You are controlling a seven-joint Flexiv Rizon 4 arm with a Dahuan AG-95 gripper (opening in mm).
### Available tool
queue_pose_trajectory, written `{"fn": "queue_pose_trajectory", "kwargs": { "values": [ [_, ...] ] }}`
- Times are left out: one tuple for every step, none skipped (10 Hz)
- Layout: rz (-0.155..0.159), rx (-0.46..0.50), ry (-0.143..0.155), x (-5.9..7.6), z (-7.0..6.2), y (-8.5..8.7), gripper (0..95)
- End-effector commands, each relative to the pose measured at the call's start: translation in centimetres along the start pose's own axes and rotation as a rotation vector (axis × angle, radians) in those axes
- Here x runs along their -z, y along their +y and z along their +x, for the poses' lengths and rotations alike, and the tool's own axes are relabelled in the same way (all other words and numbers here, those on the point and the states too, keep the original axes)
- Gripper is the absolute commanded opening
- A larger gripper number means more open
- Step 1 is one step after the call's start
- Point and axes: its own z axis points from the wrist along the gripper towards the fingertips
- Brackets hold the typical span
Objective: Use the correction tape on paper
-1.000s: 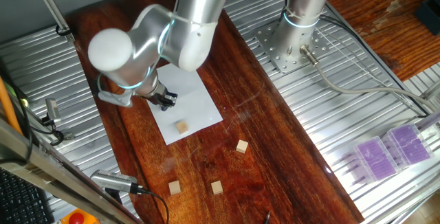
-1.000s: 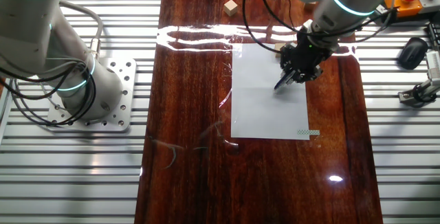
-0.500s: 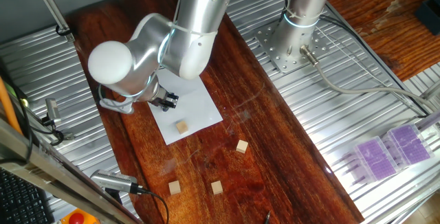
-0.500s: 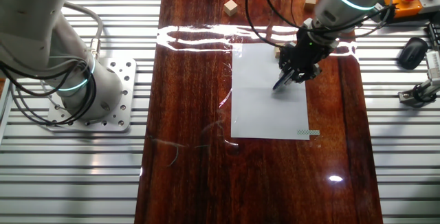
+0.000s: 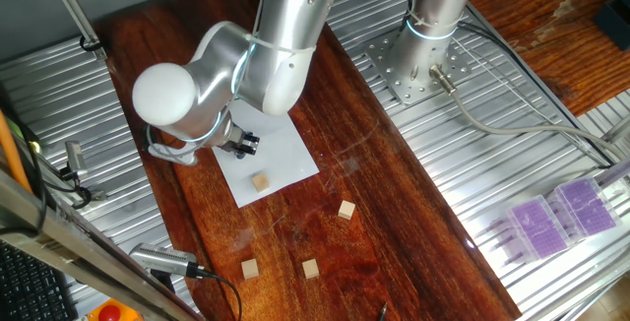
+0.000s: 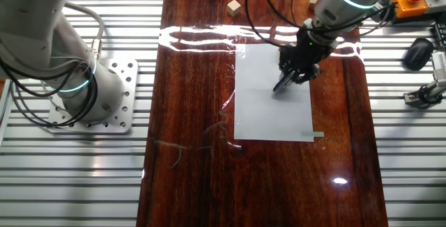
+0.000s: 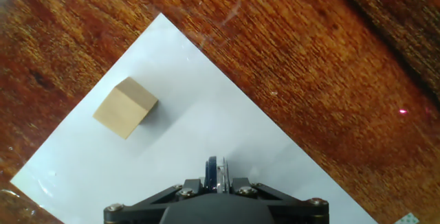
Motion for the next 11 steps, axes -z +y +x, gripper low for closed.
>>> {"fn": "queue_pose_trajectory", "kwargs": {
  "values": [
    [0.002, 0.002, -0.005, -0.10, 0.12, 0.10, 0.0],
    [0.001, 0.002, -0.005, -0.17, 0.10, 0.10, 0.0],
    [0.001, 0.002, -0.004, -0.23, 0.09, 0.10, 0.0],
    [0.001, 0.000, -0.004, -0.26, 0.09, 0.11, 0.0],
    [0.003, -0.001, -0.008, -0.27, 0.09, 0.10, 0.0],
    [0.003, 0.000, -0.012, -0.27, 0.09, 0.10, 19.0],
    [0.003, 0.000, -0.016, -0.27, 0.09, 0.11, 38.0],
    [0.004, -0.001, -0.022, -0.27, 0.09, 0.11, 38.0],
    [0.004, -0.002, -0.026, -0.27, 0.09, 0.11, 57.0],
    [0.003, -0.003, -0.032, -0.26, 0.09, 0.11, 57.0],
    [0.002, -0.002, -0.036, -0.19, 0.12, 0.12, 57.0]
  ]
}}
